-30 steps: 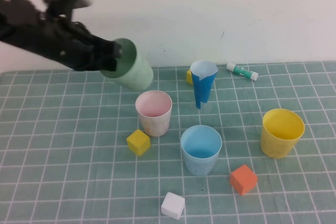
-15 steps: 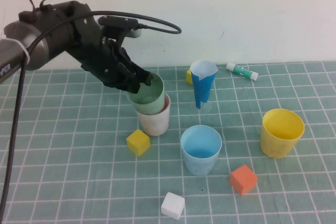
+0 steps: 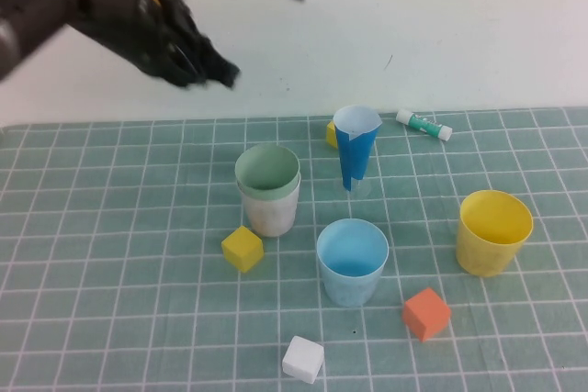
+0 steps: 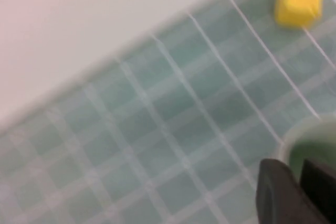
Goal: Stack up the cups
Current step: Pick up the yellow cup
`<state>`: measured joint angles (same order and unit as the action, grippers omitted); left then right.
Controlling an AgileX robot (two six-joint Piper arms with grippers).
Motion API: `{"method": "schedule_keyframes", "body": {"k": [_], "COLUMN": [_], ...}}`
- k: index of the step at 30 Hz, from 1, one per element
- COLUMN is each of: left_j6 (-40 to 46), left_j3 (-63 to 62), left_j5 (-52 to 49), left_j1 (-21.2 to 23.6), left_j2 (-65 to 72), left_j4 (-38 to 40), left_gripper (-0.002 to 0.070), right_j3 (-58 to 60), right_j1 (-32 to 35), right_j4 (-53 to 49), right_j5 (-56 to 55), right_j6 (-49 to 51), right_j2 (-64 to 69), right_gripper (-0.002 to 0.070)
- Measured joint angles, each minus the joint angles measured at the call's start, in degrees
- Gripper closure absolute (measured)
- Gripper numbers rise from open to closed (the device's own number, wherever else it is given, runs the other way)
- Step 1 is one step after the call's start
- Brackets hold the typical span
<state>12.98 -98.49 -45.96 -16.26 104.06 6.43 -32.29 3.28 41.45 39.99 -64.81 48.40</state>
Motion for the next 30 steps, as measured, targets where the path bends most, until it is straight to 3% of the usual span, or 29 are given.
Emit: {"method": "schedule_keyframes", "body": {"k": [3, 7, 13, 20, 23, 28, 30], "left_j6": [-4.54, -10.31, -12.40, -13.47, -13.70, -13.70, -13.70], "left_j3": [-0.17, 1.02, 16.86, 38.77, 47.79, 61.55, 65.45], "left_j5": [1.84, 1.96, 6.59, 15.30, 20.76, 29.77, 32.74], "left_j1": [0.00, 0.00, 0.00, 0.00, 0.00, 0.00, 0.00], "left_j2": [-6.79, -14.06, -28.34, -43.24, -50.27, -60.62, -63.94], "left_j4": [-8.72, -15.72, -15.30, -14.70, -14.70, -14.89, -14.97], "left_gripper": [0.0652, 0.0666, 0.0670, 0.0673, 0.0673, 0.0673, 0.0673], "right_j3": [-5.72, -12.78, -21.51, -25.77, -27.11, -28.41, -28.68], "right_j1": [0.00, 0.00, -0.13, -4.23, -6.56, -8.50, -8.50], "right_j4": [0.00, -0.12, -0.23, -0.46, -0.50, -0.60, -0.76], "right_j5": [1.03, 2.30, 4.80, 2.11, 0.47, -5.52, -8.45], "right_j6": [-1.28, -4.01, -8.67, -12.22, -13.96, -15.10, -15.10], "right_j2": [7.79, 19.16, 33.39, 40.15, 42.91, 46.96, 48.24], "right_gripper": [0.0679, 0.0679, 0.0679, 0.0672, 0.0589, 0.0293, 0.0228]}}
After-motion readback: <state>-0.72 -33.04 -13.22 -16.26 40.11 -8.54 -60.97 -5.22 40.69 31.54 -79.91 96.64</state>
